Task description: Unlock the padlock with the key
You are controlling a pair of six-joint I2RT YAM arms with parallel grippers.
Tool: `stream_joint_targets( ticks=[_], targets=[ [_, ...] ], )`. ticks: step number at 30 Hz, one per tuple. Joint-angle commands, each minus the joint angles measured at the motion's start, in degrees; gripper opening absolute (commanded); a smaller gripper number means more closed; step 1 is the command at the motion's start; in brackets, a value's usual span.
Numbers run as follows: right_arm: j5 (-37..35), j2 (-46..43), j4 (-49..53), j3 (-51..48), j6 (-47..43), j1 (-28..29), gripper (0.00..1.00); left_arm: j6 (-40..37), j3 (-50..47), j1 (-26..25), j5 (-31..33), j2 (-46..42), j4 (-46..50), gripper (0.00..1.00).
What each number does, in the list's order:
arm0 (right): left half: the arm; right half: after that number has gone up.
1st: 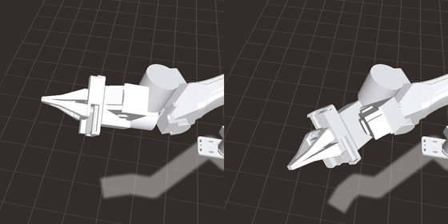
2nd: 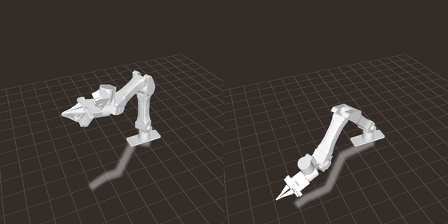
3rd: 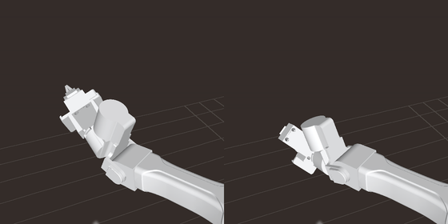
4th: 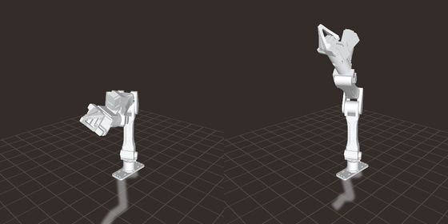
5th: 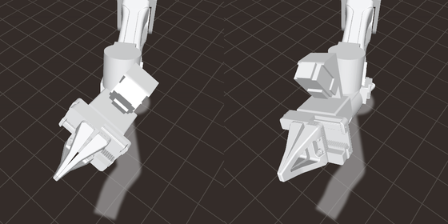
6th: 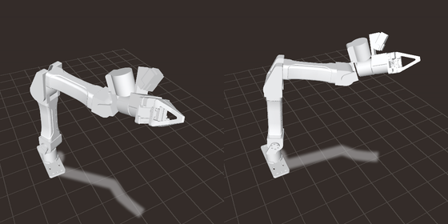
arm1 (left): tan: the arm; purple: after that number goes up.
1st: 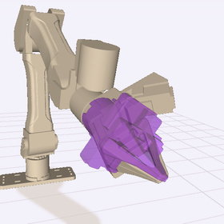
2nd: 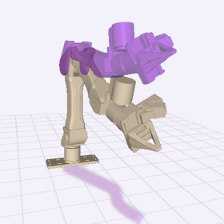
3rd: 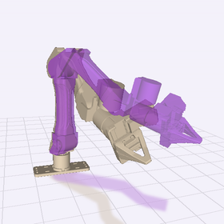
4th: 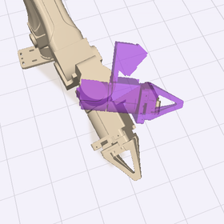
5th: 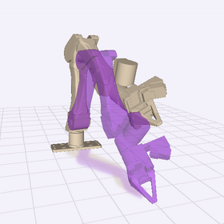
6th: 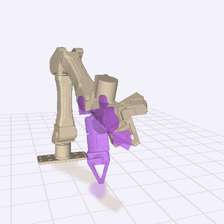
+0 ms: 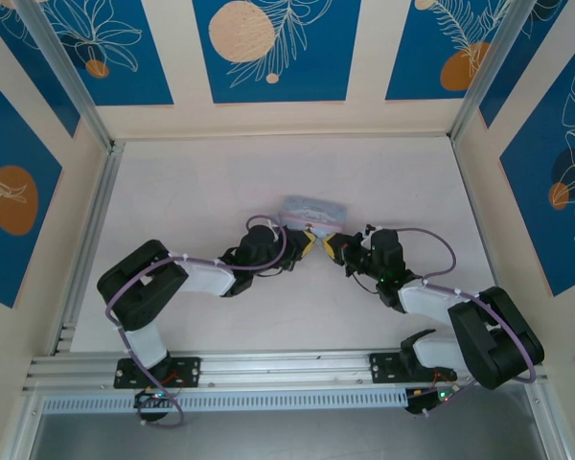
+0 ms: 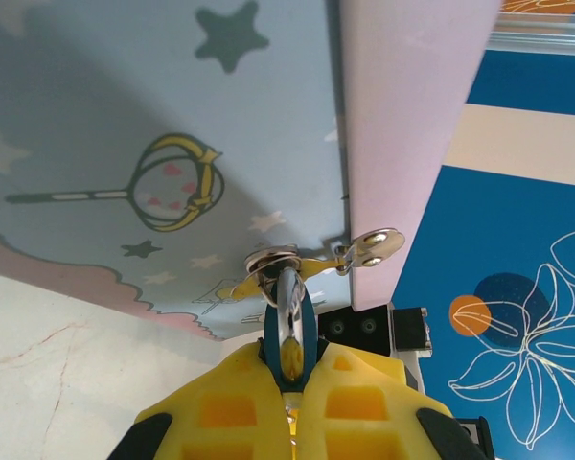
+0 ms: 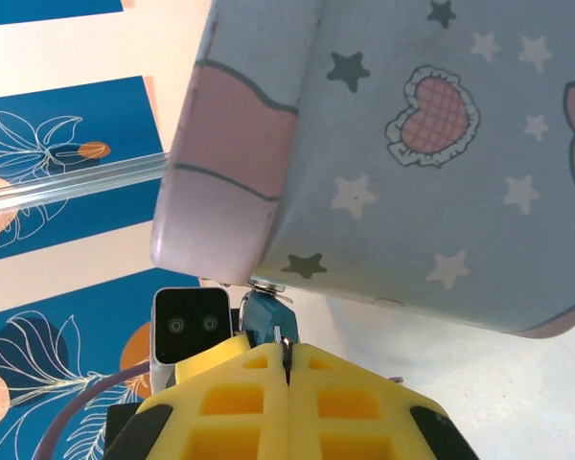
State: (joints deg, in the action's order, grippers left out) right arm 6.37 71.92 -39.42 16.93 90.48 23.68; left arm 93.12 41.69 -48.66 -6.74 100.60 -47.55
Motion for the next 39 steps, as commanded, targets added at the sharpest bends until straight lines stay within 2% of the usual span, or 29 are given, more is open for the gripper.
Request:
stream_joint_targets(
  ticks=[1, 26, 34, 39],
  targets=[
    [-0.9, 0.6, -0.7, 2.4, 0.7, 0.5, 0.00, 0.4, 1.8, -0.6, 0.8, 0.4, -3.0, 0.00],
    [-1.1, 1.9, -1.3, 3.3, 1.0, 1.2, 0.00, 0.4, 3.2, -1.1, 0.7, 0.2, -2.4, 0.00],
    [-0.9, -3.9, 6.5, 1.7, -1.0, -0.1, 0.00, 0.7, 2.9, -1.2, 1.4, 0.3, -2.8, 0.00],
    [-1.6, -8.2, 7.8, -1.2, 0.5, -1.5, 0.00, 0.9, 2.9, -1.2, 1.7, 0.2, -3.1, 0.00]
  ],
)
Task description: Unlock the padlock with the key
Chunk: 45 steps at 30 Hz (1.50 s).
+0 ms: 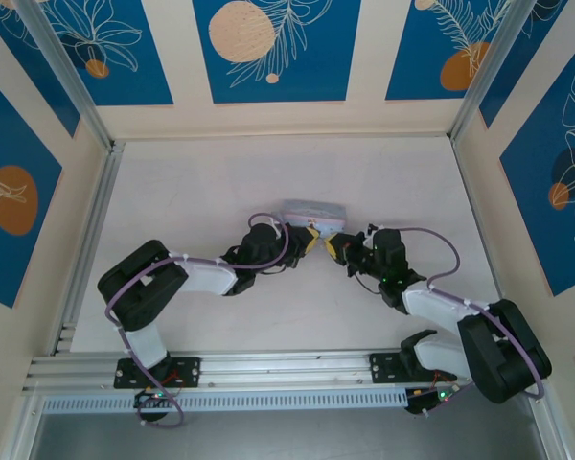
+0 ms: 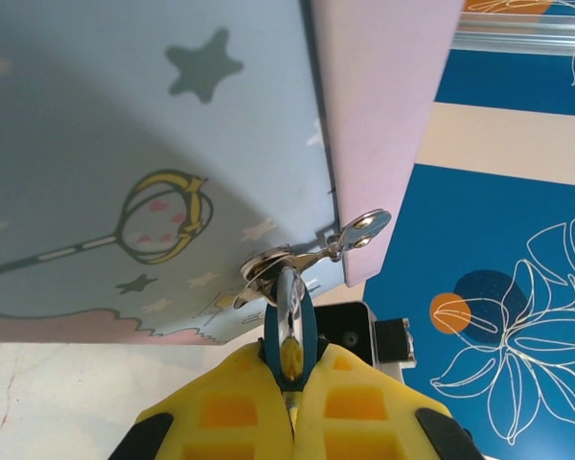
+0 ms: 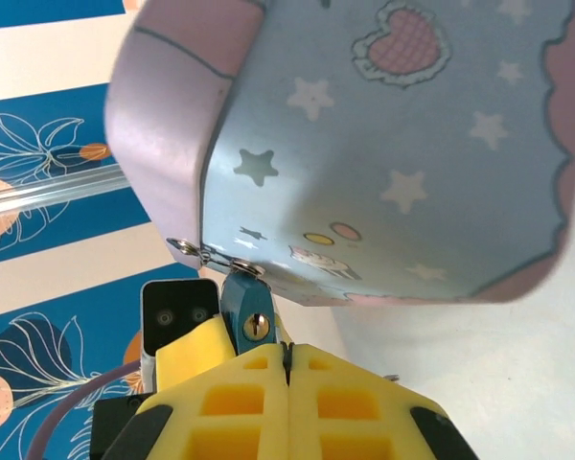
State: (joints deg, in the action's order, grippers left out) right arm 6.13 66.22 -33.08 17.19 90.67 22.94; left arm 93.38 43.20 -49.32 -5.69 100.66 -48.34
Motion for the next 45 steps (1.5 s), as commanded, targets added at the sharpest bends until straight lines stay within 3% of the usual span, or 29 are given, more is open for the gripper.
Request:
stream_joint_targets(
  ticks=[1, 19, 45],
  targets=[
    [-1.6, -3.2, 1.5, -1.7, 0.9, -0.9, 0.00, 0.7, 1.4, -0.5, 0.7, 0.2, -2.4, 0.00],
    [-8.4, -4.3, 0.2, -2.2, 9.7, 1.7, 0.00, 1.8, 2.1, -1.2, 2.3, 0.4, -3.3, 0.00],
    [-11.0, -1.3, 0.0, 0.4, 10.0, 4.4, 0.00, 2.3, 2.2, -1.5, 2.3, 1.2, -4.4, 0.00]
  ],
)
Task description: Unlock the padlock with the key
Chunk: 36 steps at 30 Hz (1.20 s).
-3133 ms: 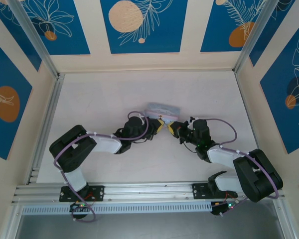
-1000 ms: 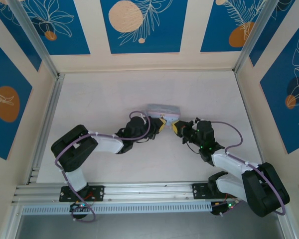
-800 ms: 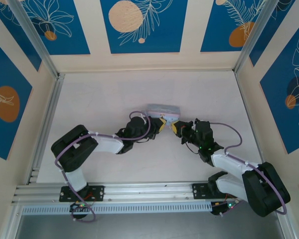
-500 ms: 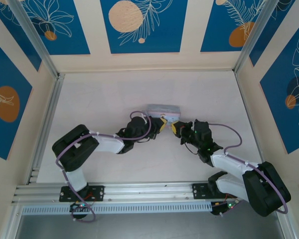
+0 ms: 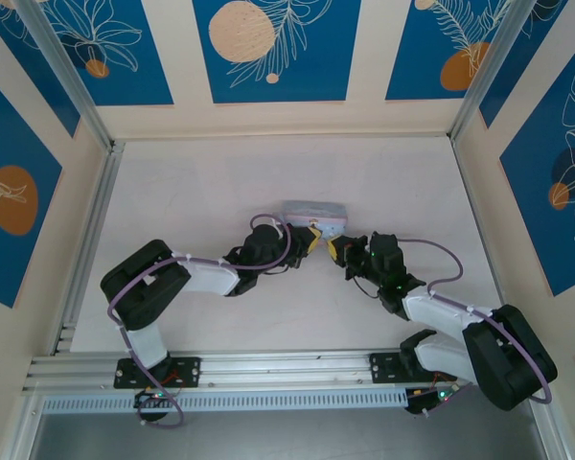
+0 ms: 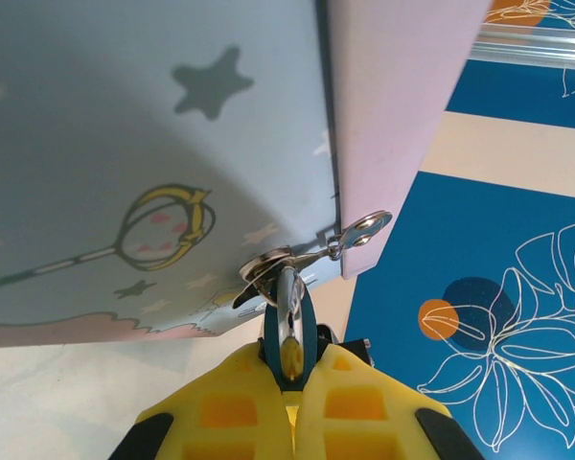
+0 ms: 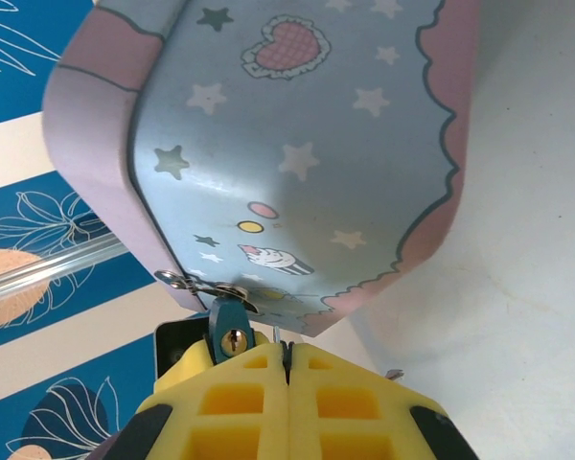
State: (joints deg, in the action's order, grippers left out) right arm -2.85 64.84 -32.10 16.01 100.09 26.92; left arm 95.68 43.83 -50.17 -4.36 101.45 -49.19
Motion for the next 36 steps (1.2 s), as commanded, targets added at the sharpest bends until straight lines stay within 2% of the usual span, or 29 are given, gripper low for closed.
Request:
stream_joint_targets(
  ticks=[1, 9, 19, 26, 36],
  targets=[
    [-2.0, 0.0, -0.9, 1.5, 0.6, 0.4, 0.00, 0.0, 1.4, -0.6, 1.0, 0.4, -3.5, 0.00],
    [-1.4, -3.1, 2.9, 1.4, -1.6, -0.3, 0.00, 0.0, 0.9, -0.6, 0.7, 0.1, -3.5, 0.00],
    [8.6, -10.6, 11.8, 0.3, -6.6, -5.1, 0.00, -0.6, -0.1, -0.4, -1.4, -1.0, -2.9, 0.00],
    [13.5, -14.8, 13.6, -1.4, -8.5, -5.6, 0.00, 0.0, -0.5, -0.3, -3.5, -1.4, -3.1, 0.00],
    [13.6, -17.7, 15.7, -3.3, -7.9, -5.6, 0.00, 0.2, -1.3, -0.3, -3.6, -3.7, -2.3, 0.00]
  ],
)
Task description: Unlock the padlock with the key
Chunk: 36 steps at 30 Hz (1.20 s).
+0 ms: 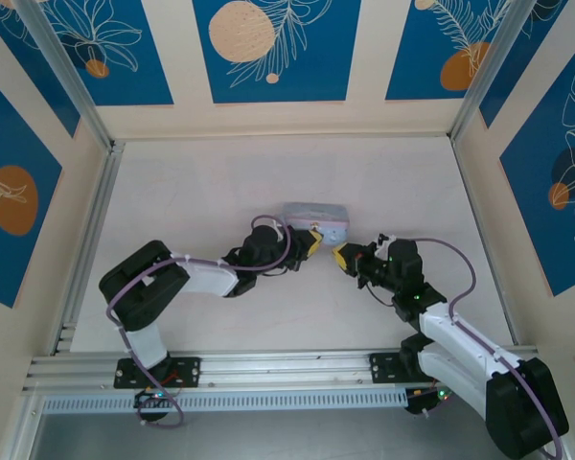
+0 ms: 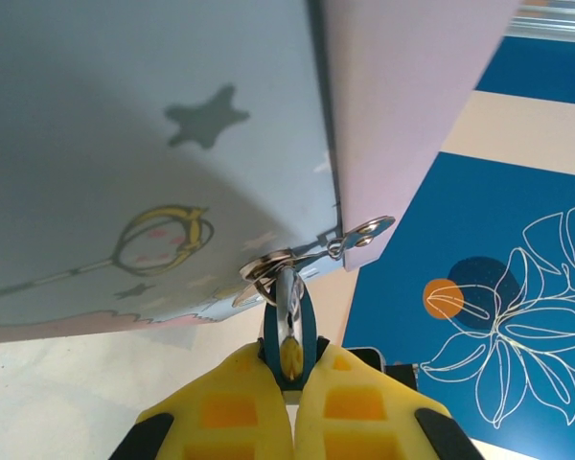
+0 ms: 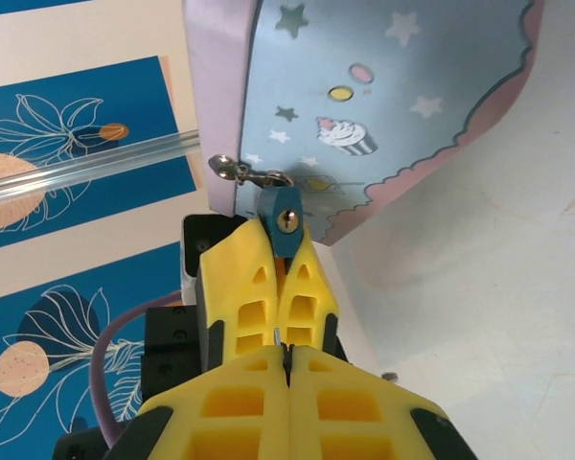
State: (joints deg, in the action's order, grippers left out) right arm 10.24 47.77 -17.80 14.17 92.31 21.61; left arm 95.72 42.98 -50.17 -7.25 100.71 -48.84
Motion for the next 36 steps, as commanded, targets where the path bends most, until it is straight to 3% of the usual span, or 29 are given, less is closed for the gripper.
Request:
stream_joint_targets(
  ticks=[1, 36],
  targets=[
    [0.3, -0.5, 1.5, -1.6, 0.0, -0.2, 0.00, 0.0, -0.2, -0.3, -0.7, -3.4, -2.1, 0.00],
    [-2.3, 9.5, -6.3, 4.6, 0.1, 1.7, 0.00, 1.6, -3.3, -0.5, -2.3, -4.0, -3.1, 0.00]
  ],
)
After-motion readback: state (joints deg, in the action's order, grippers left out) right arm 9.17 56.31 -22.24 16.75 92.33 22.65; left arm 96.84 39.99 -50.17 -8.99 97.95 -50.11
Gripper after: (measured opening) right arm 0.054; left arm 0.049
